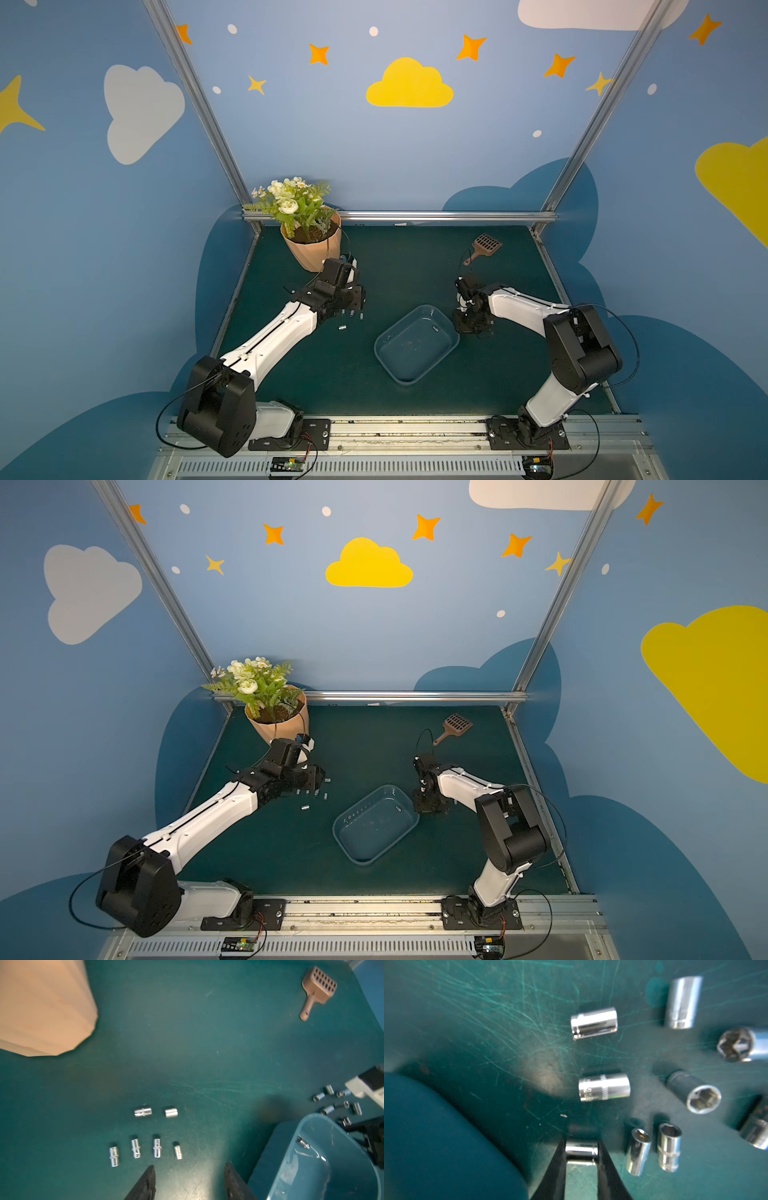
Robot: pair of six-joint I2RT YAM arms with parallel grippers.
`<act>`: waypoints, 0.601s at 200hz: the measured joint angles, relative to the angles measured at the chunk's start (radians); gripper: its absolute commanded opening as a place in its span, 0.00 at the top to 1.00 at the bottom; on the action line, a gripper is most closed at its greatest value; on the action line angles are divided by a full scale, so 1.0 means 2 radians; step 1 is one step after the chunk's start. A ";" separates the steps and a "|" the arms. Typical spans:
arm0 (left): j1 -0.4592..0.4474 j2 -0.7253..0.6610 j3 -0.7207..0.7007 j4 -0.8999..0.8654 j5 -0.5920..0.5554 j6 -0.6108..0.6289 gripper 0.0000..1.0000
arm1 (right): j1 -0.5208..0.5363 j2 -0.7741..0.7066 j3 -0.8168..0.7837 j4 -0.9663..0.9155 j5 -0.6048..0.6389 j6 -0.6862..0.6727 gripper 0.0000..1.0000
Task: Take out the socket from the storage box
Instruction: Place the socket head at the center of the board.
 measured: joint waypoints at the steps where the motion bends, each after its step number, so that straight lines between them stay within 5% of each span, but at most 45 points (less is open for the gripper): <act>1: -0.002 0.001 0.001 -0.001 0.000 0.000 0.46 | 0.000 0.000 0.000 0.000 0.000 0.000 0.69; 52: -0.083 0.052 0.048 -0.019 -0.002 0.024 0.46 | 0.000 -0.007 0.007 -0.009 0.004 -0.003 0.56; 120: -0.168 0.124 0.113 -0.045 -0.001 0.042 0.45 | -0.003 -0.061 0.033 -0.030 0.010 -0.014 0.52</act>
